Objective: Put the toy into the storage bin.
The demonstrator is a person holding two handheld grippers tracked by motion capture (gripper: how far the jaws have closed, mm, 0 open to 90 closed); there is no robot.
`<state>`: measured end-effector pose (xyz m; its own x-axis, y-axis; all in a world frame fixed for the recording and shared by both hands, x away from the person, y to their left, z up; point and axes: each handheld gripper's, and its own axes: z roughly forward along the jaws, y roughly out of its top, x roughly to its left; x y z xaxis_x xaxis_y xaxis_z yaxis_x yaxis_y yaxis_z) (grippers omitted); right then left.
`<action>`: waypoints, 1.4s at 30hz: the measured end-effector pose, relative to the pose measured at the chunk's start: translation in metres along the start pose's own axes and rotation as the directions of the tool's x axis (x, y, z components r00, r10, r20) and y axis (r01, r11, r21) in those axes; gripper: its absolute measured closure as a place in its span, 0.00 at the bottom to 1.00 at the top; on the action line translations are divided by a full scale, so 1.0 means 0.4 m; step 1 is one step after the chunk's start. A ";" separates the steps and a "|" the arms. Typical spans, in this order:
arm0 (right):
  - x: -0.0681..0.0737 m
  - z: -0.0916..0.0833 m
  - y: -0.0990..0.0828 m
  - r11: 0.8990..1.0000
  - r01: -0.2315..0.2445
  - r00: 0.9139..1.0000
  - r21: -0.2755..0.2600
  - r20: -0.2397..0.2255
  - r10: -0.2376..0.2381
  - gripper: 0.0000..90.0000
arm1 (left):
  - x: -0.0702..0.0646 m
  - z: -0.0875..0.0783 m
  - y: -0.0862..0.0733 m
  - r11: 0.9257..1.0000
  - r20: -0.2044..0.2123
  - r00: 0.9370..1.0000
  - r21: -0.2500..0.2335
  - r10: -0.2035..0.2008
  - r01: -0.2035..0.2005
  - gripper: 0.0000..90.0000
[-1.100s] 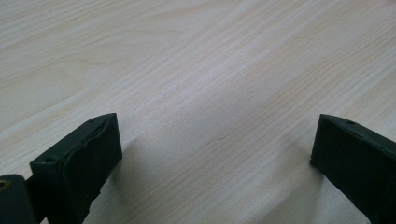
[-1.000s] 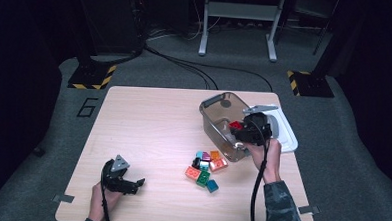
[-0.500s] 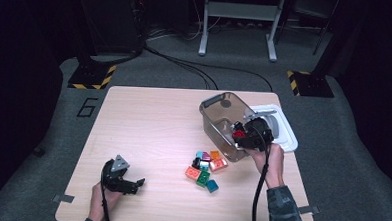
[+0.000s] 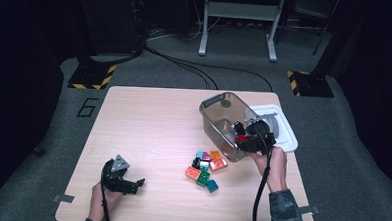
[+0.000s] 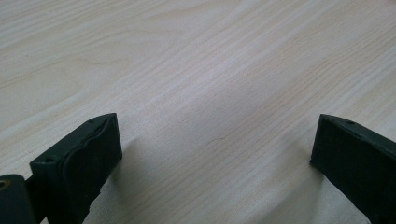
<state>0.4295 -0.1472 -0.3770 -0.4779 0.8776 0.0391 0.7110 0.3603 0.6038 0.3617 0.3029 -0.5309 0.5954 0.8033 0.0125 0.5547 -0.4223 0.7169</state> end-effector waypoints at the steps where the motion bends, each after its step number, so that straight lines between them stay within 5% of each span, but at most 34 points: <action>1: 0.000 0.000 -0.002 1.000 -0.005 1.000 -0.011 0.003 0.005 0.59 | 0.000 0.000 0.000 1.000 0.000 1.000 0.000 0.000 0.000 0.02; 6: 0.002 -0.006 -0.012 0.999 -0.016 1.000 -0.027 0.000 0.016 0.46 | 0.000 0.000 0.000 1.000 0.000 1.000 0.000 0.000 0.000 0.02; 14: 0.064 -0.011 -0.062 0.995 0.037 0.999 -0.090 -0.030 -0.040 0.22 | 0.000 0.000 0.000 1.000 0.000 1.000 0.000 0.000 0.000 0.02; 25: 0.180 -0.001 -0.135 0.982 0.096 0.990 -0.160 -0.084 -0.111 0.18 | 0.000 0.000 0.000 1.000 0.000 1.000 0.000 -0.001 0.001 0.02; 34: 0.239 0.114 -0.219 0.990 0.099 0.988 -0.103 -0.110 -0.110 0.17 | 0.000 0.000 0.000 1.000 0.000 1.000 0.000 0.000 0.000 0.02; 42: 0.246 0.195 -0.271 0.996 0.086 0.991 -0.036 -0.096 -0.090 0.16 | 0.000 0.000 0.000 1.000 0.000 1.000 0.000 0.000 0.000 0.02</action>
<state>0.3457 -0.0753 -0.5010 -0.5868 0.8074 0.0611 0.6479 0.4231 0.6334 0.3616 0.3029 -0.5309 0.5952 0.8035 0.0127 0.5545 -0.4221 0.7172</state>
